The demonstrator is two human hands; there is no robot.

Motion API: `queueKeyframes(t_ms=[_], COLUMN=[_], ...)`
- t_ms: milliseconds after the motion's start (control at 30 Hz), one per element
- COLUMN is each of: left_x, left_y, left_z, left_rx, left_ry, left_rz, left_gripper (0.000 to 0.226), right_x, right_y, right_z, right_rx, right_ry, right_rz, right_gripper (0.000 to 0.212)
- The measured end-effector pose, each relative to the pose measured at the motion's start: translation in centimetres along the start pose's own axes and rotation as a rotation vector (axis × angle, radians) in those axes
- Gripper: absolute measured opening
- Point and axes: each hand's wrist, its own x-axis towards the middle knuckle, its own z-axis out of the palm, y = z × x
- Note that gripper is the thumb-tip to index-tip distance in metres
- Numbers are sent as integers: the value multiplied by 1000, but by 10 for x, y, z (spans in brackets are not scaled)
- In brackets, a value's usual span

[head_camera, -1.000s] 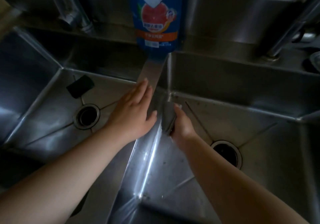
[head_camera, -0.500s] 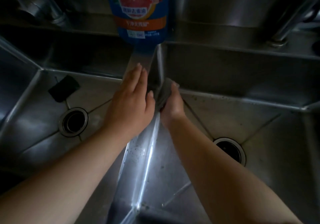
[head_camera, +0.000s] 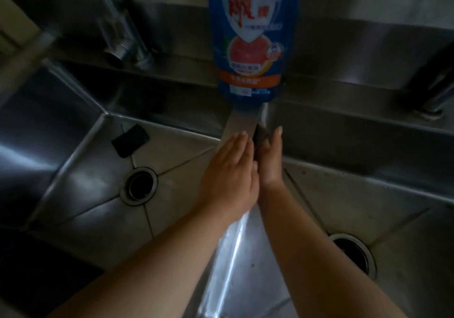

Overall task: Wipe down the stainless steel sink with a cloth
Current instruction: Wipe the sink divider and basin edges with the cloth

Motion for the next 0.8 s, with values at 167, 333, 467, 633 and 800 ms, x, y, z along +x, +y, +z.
queueKeyframes(t_ms=[167,333,467,633,800], left_x=[2,2,3,3,5], left_y=[-3,-2,-2,-2,-1], left_z=[0,-3,-4,-2,-4], left_rx=[-7,-35,-54,-66,-68], left_ry=[-30,-29,-31,-16,-27], left_rz=[4,-49,-58,-78,-94], left_gripper=[52,52,51,50,50], right_x=[2,-11,-6,-5,-15], right_y=[-12,-18,-28,-19,-11], right_z=[10,13,24,22,17], right_rx=[-25,-23,-88,-106,-49], right_ry=[66,73,130,157,183], right_rz=[79,143,97,106,220], right_gripper=[60,67,57,43,44])
